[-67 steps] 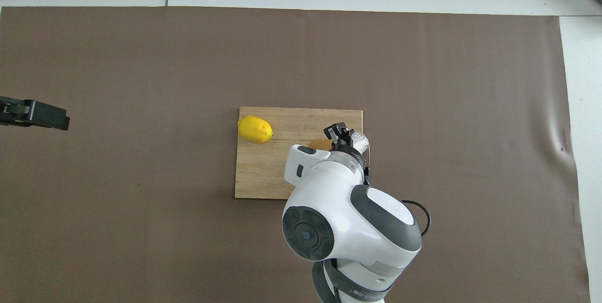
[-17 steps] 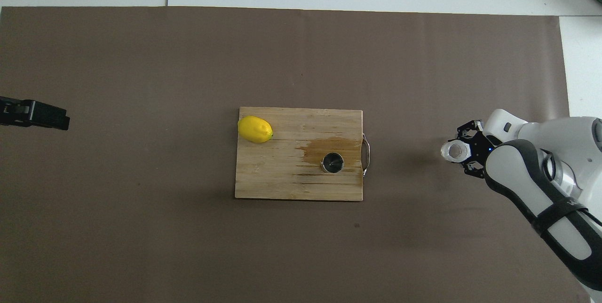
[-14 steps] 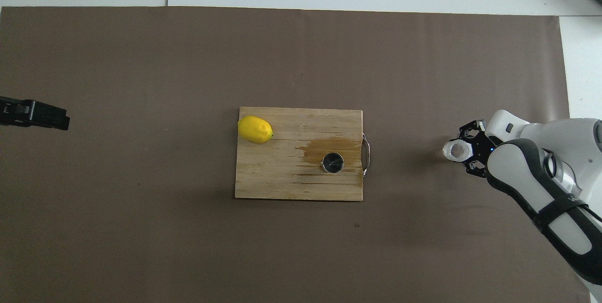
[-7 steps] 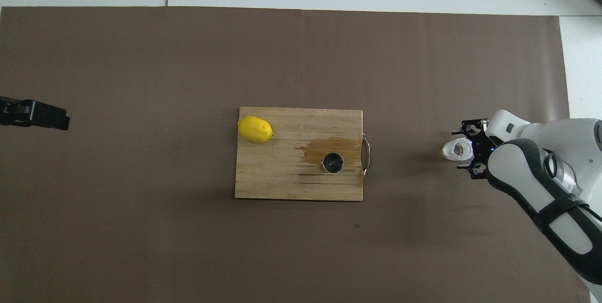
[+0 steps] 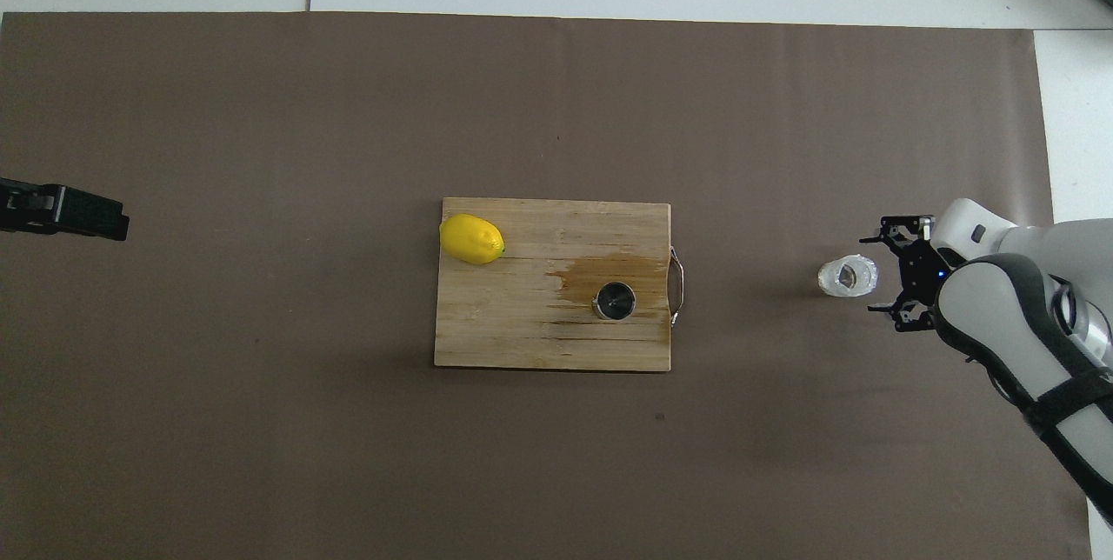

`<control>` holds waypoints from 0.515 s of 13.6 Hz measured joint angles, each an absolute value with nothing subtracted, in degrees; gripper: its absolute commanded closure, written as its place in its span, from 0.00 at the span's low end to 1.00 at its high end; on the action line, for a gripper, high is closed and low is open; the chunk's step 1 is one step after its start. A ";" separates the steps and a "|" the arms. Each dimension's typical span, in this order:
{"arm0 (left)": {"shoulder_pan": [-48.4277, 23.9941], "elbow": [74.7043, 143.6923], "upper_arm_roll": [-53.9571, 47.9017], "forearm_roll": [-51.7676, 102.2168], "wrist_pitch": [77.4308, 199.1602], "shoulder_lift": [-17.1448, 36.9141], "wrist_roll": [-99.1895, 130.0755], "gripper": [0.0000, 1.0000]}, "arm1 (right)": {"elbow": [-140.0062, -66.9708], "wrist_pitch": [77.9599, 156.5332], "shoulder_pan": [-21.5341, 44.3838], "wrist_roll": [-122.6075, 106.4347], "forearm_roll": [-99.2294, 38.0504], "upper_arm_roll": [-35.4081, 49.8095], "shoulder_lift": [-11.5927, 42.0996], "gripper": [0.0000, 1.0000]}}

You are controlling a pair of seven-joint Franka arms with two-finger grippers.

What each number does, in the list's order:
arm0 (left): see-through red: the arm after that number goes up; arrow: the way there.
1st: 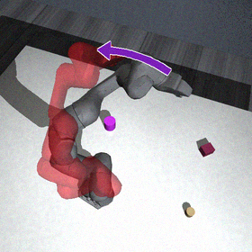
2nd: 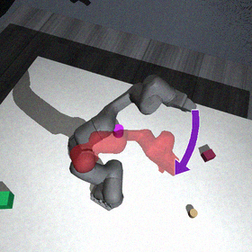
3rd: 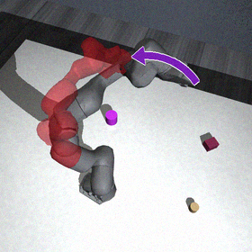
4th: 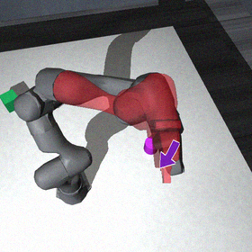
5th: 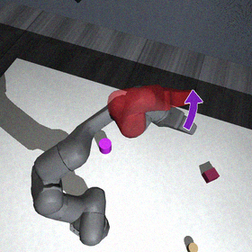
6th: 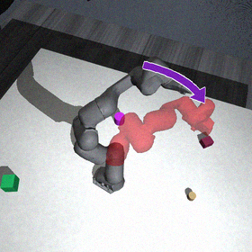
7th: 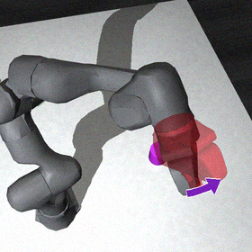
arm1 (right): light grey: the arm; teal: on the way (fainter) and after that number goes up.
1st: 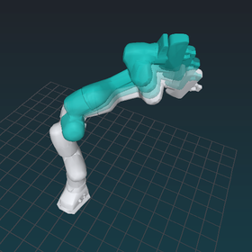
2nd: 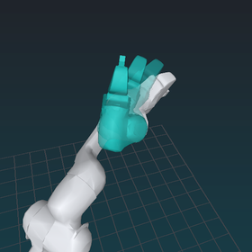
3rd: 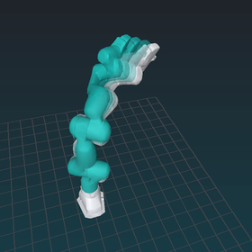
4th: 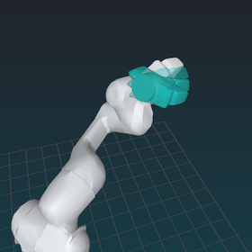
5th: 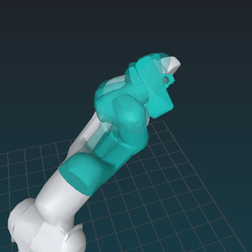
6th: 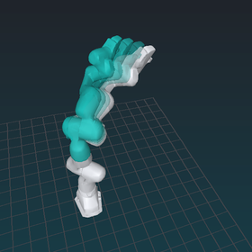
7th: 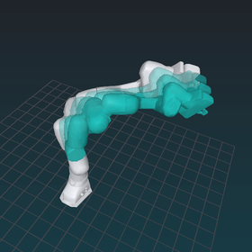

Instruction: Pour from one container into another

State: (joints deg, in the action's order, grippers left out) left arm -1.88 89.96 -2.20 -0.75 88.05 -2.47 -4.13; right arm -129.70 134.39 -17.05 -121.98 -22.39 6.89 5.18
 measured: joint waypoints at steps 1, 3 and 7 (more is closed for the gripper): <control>-1.88 89.96 -2.20 -0.75 88.05 -2.47 -4.13 0.00 | -129.44 133.72 -17.38 -121.78 -22.39 6.87 4.16 0.00; -1.88 89.96 -2.20 -0.75 88.05 -2.47 -4.13 0.00 | -128.08 133.35 -17.59 -120.02 -22.39 6.86 3.11 0.00; -1.88 89.96 -2.20 -0.75 88.05 -2.47 -4.13 0.00 | -123.70 133.03 -17.30 -107.69 -22.39 6.98 2.64 0.00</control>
State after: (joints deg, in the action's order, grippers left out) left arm -1.88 89.96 -2.20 -0.75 88.05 -2.47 -4.13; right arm -123.70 133.03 -17.30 -107.69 -22.39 6.98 2.64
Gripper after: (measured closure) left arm 0.000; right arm 0.000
